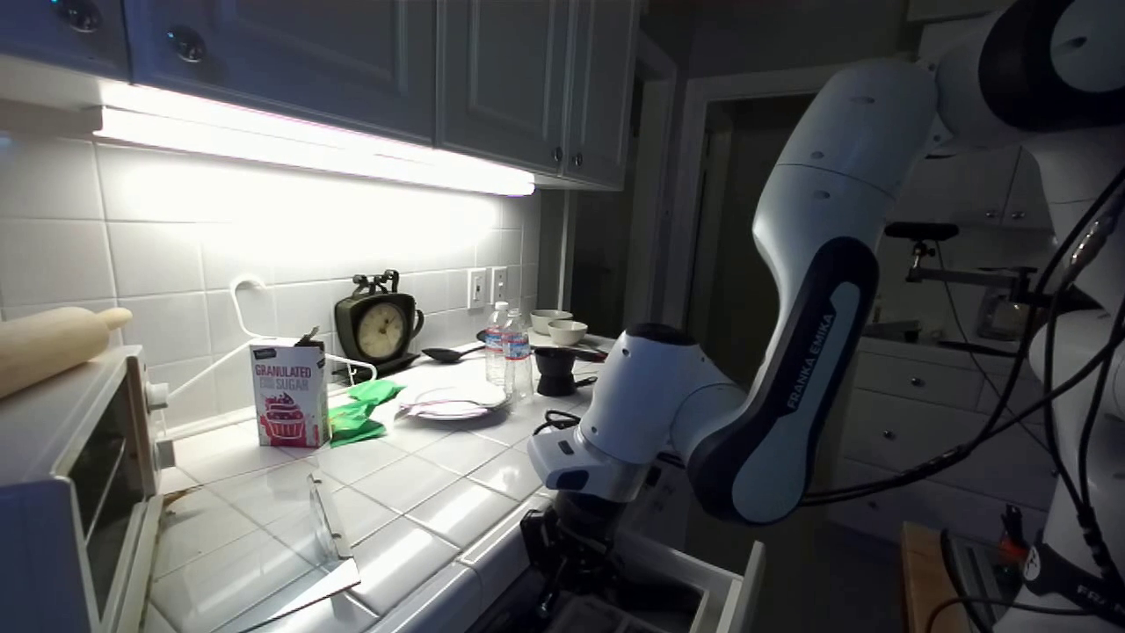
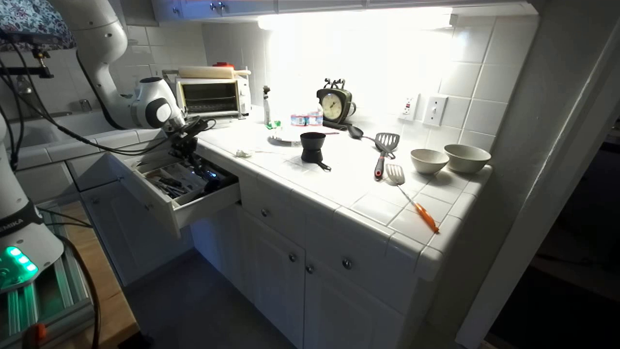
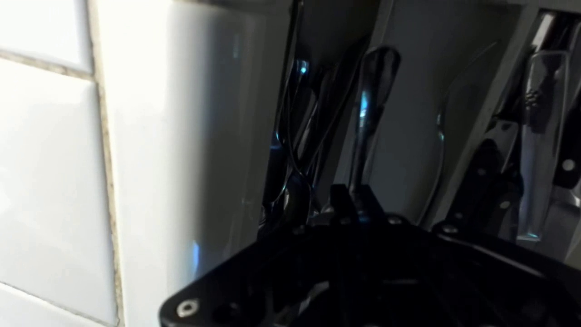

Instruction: Put the spoon inside the drawer

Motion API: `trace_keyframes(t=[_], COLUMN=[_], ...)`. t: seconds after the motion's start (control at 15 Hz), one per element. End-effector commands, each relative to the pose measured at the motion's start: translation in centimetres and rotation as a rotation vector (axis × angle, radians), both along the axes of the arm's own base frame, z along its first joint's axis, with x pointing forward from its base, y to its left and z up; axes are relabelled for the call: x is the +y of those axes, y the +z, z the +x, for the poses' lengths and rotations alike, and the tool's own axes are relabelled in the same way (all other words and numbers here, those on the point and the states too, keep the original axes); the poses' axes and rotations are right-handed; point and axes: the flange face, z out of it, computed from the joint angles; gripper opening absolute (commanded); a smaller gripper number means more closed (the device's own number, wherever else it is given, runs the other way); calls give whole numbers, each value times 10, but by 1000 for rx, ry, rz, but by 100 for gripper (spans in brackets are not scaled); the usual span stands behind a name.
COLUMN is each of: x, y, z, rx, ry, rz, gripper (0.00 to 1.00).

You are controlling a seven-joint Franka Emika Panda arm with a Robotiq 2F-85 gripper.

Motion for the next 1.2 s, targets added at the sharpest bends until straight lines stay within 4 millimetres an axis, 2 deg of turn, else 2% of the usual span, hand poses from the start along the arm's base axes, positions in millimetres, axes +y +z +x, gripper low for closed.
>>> trace_keyframes(t=[0.0, 0.47, 0.8, 1.13], x=[14, 29, 34, 41], y=[-9, -25, -34, -46], z=[2, -4, -3, -9], rx=[-50, -107, -166, -195], ry=[29, 76, 58, 50], rz=[-25, -51, -45, -39], gripper=[2, 2, 2, 2])
